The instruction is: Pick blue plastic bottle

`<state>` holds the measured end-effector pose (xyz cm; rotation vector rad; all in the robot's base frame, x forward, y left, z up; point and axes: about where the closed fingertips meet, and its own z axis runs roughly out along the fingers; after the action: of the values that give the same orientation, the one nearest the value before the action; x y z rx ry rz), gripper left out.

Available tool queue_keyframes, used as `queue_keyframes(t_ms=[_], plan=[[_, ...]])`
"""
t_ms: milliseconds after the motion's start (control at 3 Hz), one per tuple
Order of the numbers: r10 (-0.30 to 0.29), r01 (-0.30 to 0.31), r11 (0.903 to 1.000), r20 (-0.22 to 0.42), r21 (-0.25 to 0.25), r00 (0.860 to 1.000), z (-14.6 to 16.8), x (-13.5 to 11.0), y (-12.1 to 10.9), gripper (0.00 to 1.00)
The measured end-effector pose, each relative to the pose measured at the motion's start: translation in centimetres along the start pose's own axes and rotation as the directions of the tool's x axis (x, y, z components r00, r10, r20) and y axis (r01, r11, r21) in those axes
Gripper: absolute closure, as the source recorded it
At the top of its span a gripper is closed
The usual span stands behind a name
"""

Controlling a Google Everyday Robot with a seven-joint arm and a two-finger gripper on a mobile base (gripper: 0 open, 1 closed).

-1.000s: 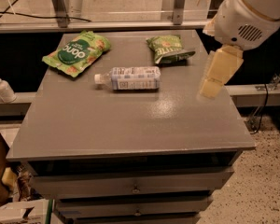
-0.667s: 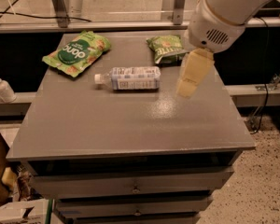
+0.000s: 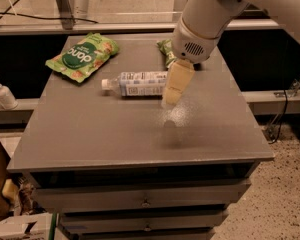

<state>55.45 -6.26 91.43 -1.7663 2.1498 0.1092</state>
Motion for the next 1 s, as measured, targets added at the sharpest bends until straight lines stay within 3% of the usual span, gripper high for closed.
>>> queue_keyframes(t_ms=[1000], plan=[[-0.086, 0.086, 0.9946, 0.004, -0.057, 0.996, 5.2, -5.3, -1.8, 0.00]])
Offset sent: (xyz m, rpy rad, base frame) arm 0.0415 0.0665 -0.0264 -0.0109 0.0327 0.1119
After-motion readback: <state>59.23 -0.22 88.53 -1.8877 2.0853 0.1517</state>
